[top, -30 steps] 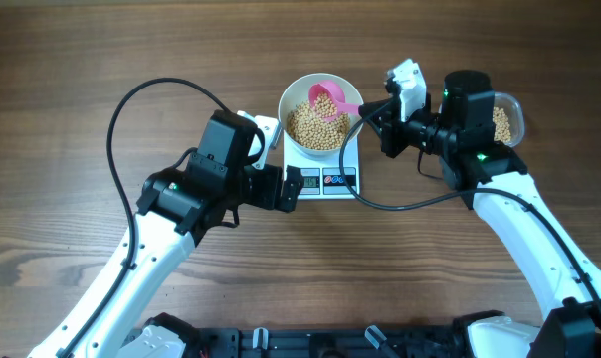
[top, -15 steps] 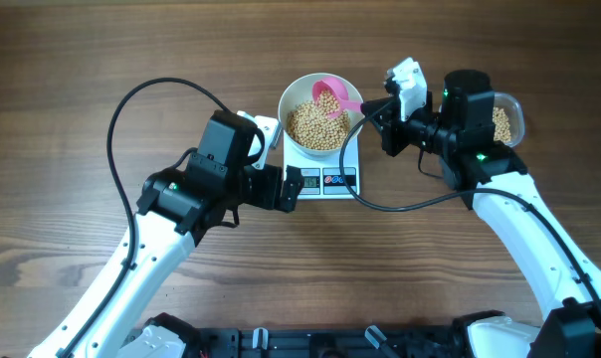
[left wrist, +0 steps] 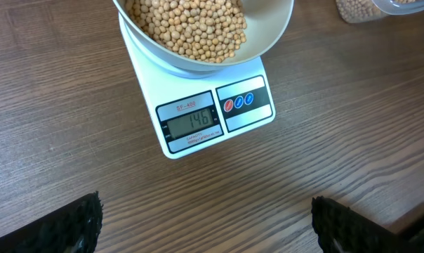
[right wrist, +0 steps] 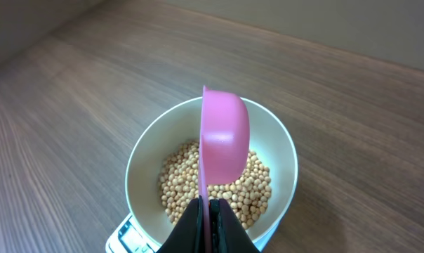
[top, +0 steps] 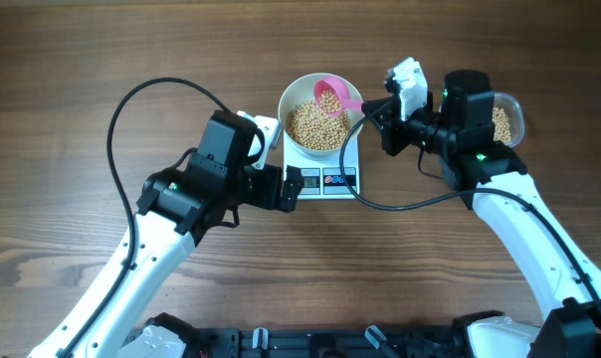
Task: Scoop item into bowl and weigh 150g on scale
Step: 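Tilt the scoop slowly with the right gripper, trickling soybeans into the bowl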
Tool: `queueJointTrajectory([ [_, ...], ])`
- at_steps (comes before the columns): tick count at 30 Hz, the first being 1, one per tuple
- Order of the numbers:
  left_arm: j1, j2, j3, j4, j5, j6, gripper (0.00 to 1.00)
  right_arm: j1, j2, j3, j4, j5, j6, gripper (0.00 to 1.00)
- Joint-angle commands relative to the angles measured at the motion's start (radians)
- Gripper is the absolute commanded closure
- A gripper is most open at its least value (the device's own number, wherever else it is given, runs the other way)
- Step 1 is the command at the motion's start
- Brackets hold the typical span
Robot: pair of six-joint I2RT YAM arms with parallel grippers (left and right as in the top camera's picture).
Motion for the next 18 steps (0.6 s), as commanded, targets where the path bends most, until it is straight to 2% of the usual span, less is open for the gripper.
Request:
queueJointTrajectory([
  [1, -0.003, -0.009, 0.001, 0.003, 0.005, 0.016, 0.0, 0.004, 0.011, 0.002, -0.019, -0.068, -0.068, 0.96],
  [4, -0.003, -0.009, 0.001, 0.003, 0.005, 0.016, 0.0, 0.004, 0.011, 0.002, -0.004, 0.008, -0.072, 0.96],
  [7, -0.003, -0.009, 0.001, 0.003, 0.005, 0.016, 0.0, 0.004, 0.011, 0.002, -0.003, -0.007, -0.037, 0.96],
  [9, -0.003, -0.009, 0.001, 0.003, 0.005, 0.016, 0.0, 0.004, 0.011, 0.002, 0.002, -0.01, -0.072, 0.96],
  [12, -0.003, -0.009, 0.001, 0.003, 0.005, 0.016, 0.0, 0.004, 0.011, 0.002, 0.006, 0.048, 0.024, 0.96],
  [18, -0.003, -0.009, 0.001, 0.003, 0.005, 0.016, 0.0, 0.004, 0.011, 0.002, 0.006, 0.01, 0.054, 0.96],
])
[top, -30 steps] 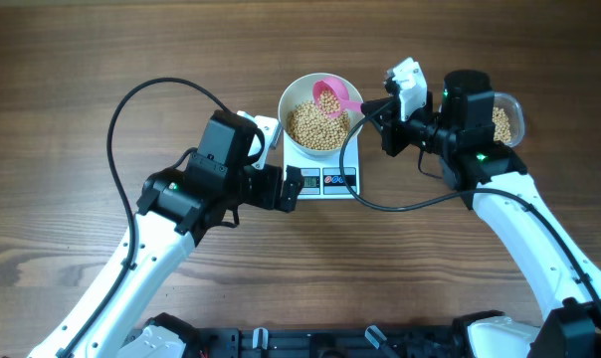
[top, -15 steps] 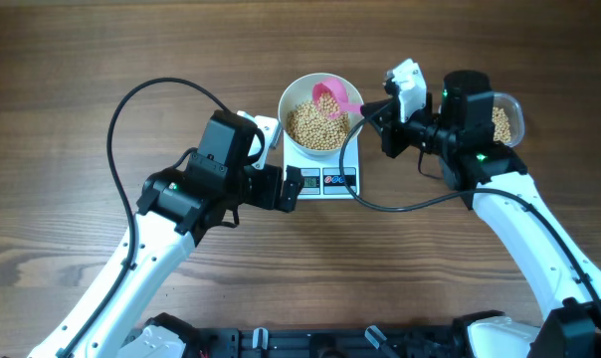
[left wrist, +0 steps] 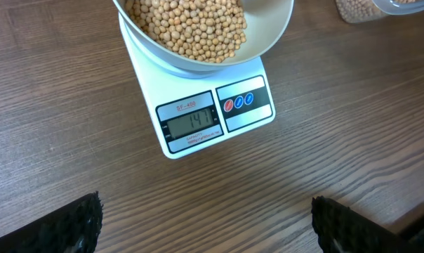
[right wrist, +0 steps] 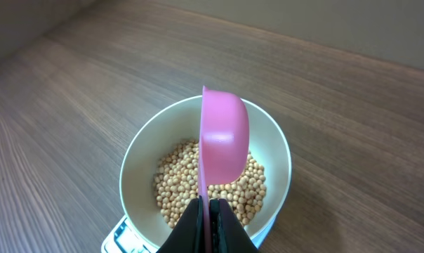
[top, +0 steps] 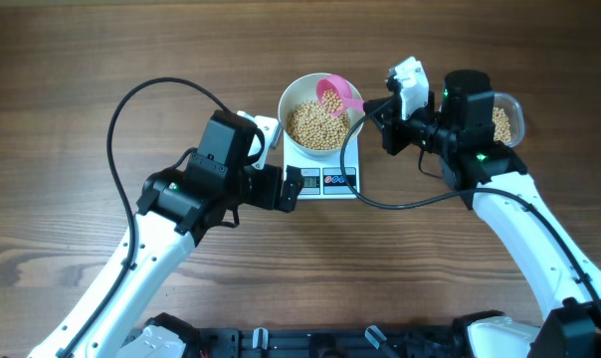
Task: Scoop item into bowl and weigh 150g on scale
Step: 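Tilt the scoop slowly with the right gripper, trickling soybeans into the bowl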
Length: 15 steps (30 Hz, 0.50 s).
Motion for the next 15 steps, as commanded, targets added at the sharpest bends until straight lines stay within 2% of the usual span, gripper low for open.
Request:
queueJointTrajectory([
  [1, -0.003, -0.009, 0.001, 0.003, 0.005, 0.016, 0.0, 0.004, 0.011, 0.002, 0.005, -0.012, 0.055, 0.96],
  [6, -0.003, -0.009, 0.001, 0.003, 0.005, 0.016, 0.0, 0.004, 0.011, 0.002, 0.005, -0.019, 0.053, 0.96],
  [10, -0.003, -0.009, 0.001, 0.003, 0.005, 0.016, 0.0, 0.004, 0.011, 0.002, -0.03, -0.151, -0.113, 0.95],
  [13, -0.003, -0.009, 0.001, 0.003, 0.005, 0.016, 0.0, 0.004, 0.011, 0.002, -0.039, -0.101, -0.101, 0.96],
  [15, -0.003, -0.009, 0.001, 0.003, 0.005, 0.016, 0.0, 0.004, 0.011, 0.002, -0.032, -0.048, -0.043, 0.96],
])
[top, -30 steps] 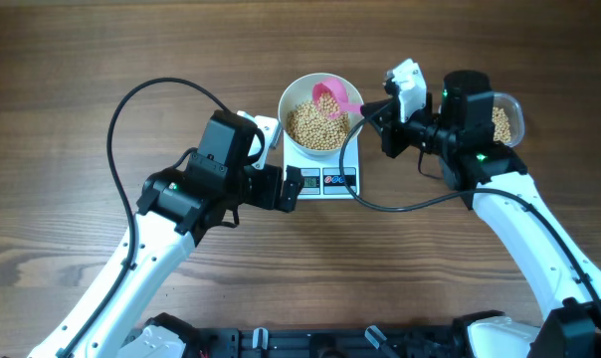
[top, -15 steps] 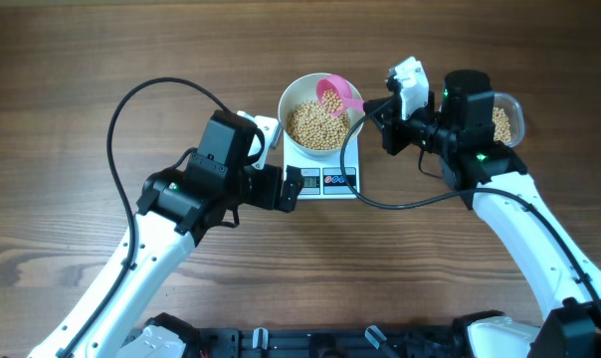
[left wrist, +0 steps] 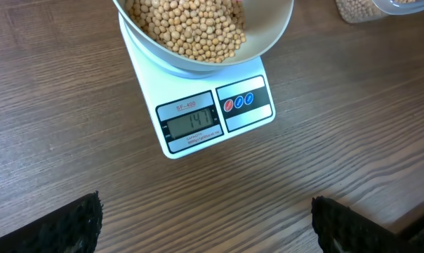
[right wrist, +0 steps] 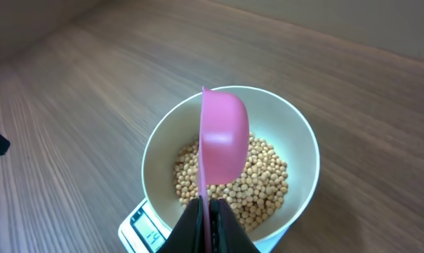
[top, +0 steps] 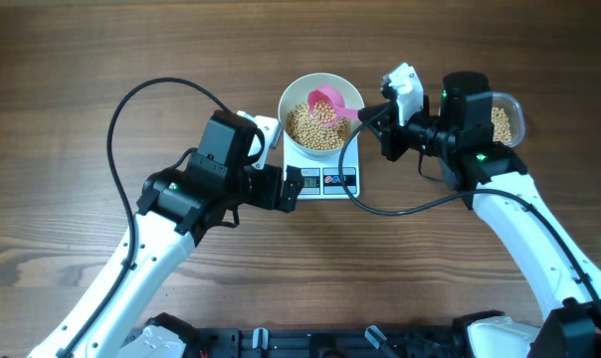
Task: Scoop item into bowl and weigh 150g on scale
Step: 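Tilt the scoop slowly with the right gripper, trickling soybeans into the bowl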
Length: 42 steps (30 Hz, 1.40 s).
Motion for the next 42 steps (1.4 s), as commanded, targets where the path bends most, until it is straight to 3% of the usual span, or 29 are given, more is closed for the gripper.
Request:
queueJointTrajectory([
  [1, -0.003, -0.009, 0.001, 0.002, 0.005, 0.016, 0.0, 0.004, 0.011, 0.002, 0.013, 0.032, 0.058, 0.96],
  [12, -0.003, -0.009, 0.001, 0.002, 0.005, 0.016, 0.0, 0.004, 0.011, 0.002, 0.02, 0.032, 0.121, 0.96],
  [42, -0.003, -0.009, 0.001, 0.002, 0.005, 0.016, 0.0, 0.004, 0.011, 0.002, 0.022, 0.032, 0.121, 0.96],
])
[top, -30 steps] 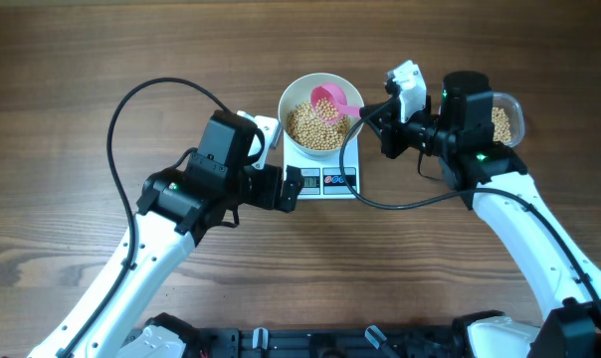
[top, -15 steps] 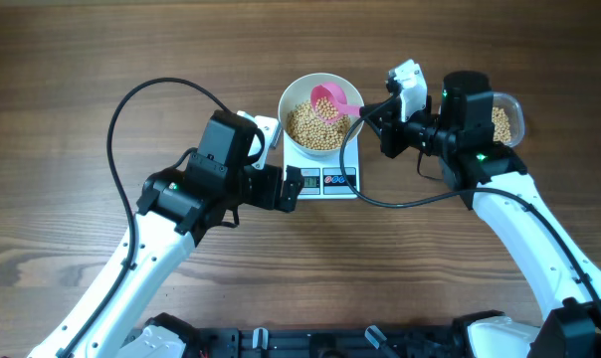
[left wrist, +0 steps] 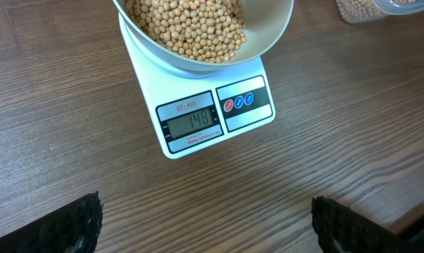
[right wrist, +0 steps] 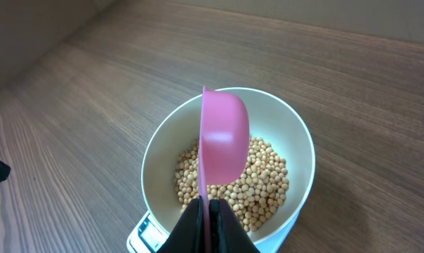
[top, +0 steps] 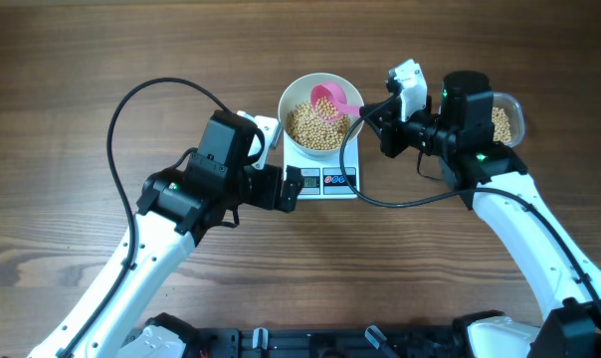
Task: Scoop item into bowl and weigh 150g on scale
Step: 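Tilt the scoop slowly with the right gripper, trickling soybeans into the bowl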
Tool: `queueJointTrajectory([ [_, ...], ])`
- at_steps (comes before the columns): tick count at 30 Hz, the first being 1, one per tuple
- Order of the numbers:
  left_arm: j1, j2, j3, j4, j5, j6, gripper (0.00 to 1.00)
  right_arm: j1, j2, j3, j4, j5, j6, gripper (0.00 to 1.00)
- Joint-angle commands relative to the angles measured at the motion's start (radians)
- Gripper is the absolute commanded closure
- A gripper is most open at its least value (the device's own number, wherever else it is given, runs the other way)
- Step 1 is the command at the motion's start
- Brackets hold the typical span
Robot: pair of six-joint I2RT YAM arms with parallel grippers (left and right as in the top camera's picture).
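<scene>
A white bowl [top: 320, 111] of soybeans [left wrist: 187, 28] stands on the white scale [top: 325, 179], whose display [left wrist: 191, 120] reads about 140. My right gripper [right wrist: 208, 214] is shut on the handle of a pink scoop [right wrist: 223, 137], held on its side over the beans, at the bowl's right half in the overhead view [top: 330, 99]. My left gripper [left wrist: 205, 218] is open low over the wood in front of the scale, holding nothing.
A clear container of soybeans [top: 502, 121] stands at the right behind my right arm; its edge shows in the left wrist view [left wrist: 380, 8]. A black cable [top: 141, 104] loops over the table at the left.
The pink scoop has shifted a little to the right over the bowl. The scale reading went from about 141 to about 140. My left gripper has not moved.
The scoop was held on its side at the bowl's right rim, reading about 140, then 141. It then sat further over the bowl's middle at 141. Now it is slightly back to the right, reading about 140. The left arm stayed still throughout.
</scene>
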Motion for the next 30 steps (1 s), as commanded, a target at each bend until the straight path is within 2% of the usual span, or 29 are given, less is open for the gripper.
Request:
queueJointTrajectory([
  [1, -0.003, -0.009, 0.001, 0.003, 0.005, 0.016, 0.0, 0.004, 0.011, 0.002, 0.006, 0.006, 0.007, 0.96],
  [11, -0.003, -0.009, 0.001, 0.003, 0.005, 0.016, 0.0, 0.004, 0.011, 0.002, 0.006, 0.005, -0.006, 0.96],
  [15, -0.003, -0.009, 0.001, 0.003, 0.005, 0.016, 0.0, 0.004, 0.011, 0.002, -0.002, -0.067, -0.162, 0.96],
  [17, -0.003, -0.009, 0.001, 0.003, 0.005, 0.016, 0.0, 0.004, 0.011, 0.002, 0.004, -0.037, -0.149, 0.96],
  [23, -0.003, -0.009, 0.001, 0.003, 0.005, 0.016, 0.0, 0.004, 0.011, 0.002, 0.036, 0.024, 0.008, 0.96],
  [24, -0.003, -0.009, 0.001, 0.003, 0.005, 0.016, 0.0, 0.004, 0.011, 0.002, 0.035, 0.003, -0.005, 0.96],
  [27, -0.003, -0.009, 0.001, 0.003, 0.005, 0.016, 0.0, 0.004, 0.011, 0.002, 0.011, -0.138, -0.189, 0.96],
  [30, -0.003, -0.009, 0.001, 0.003, 0.005, 0.016, 0.0, 0.004, 0.011, 0.002, -0.002, -0.076, -0.19, 0.96],
])
